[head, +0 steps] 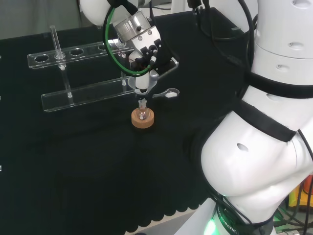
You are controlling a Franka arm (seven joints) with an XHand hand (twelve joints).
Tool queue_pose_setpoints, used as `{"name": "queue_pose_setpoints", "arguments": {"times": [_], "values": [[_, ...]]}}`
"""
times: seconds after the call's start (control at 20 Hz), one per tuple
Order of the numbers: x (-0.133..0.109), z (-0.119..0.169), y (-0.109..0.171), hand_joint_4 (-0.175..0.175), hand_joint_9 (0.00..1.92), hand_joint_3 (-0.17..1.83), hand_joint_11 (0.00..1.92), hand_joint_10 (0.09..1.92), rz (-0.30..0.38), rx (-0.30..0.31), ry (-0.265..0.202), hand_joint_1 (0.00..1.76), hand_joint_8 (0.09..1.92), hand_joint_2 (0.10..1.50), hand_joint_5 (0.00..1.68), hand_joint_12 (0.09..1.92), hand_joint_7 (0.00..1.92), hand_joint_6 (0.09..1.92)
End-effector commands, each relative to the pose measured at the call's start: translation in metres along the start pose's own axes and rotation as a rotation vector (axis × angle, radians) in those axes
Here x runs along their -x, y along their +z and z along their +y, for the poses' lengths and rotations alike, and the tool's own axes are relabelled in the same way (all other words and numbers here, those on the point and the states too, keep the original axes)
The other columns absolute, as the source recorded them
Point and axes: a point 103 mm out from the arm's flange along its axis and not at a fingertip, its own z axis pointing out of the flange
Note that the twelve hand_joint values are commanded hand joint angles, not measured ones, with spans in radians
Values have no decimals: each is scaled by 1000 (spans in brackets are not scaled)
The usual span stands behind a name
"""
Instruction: Place the funnel on the round-bottom flask.
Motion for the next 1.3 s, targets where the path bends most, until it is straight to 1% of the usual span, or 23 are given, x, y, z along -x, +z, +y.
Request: {"name": "queue_pose_setpoints", "arguments": {"times": [0.05,0.2,0.35,0.5,0.7,0.95,1.3], "values": [[0,-1,0,-45,809,790,445,516,8,10,1,951,702,692,545,1333,469,782],[-1,-2,-1,-57,735,797,420,566,9,6,2,911,734,669,423,1348,400,629],[-1,0,1,-60,702,792,405,595,13,-10,1,891,746,659,389,1356,369,485],[-3,2,2,-60,690,786,395,604,13,-17,-1,878,747,655,380,1362,357,390],[-3,3,4,-60,687,773,386,606,13,-26,-4,868,744,657,394,1366,353,325],[-2,5,4,-60,688,768,382,606,8,-45,-4,865,742,657,400,1366,352,305],[-1,4,7,-60,693,758,377,601,14,-48,1,859,737,660,415,1370,353,267]]}}
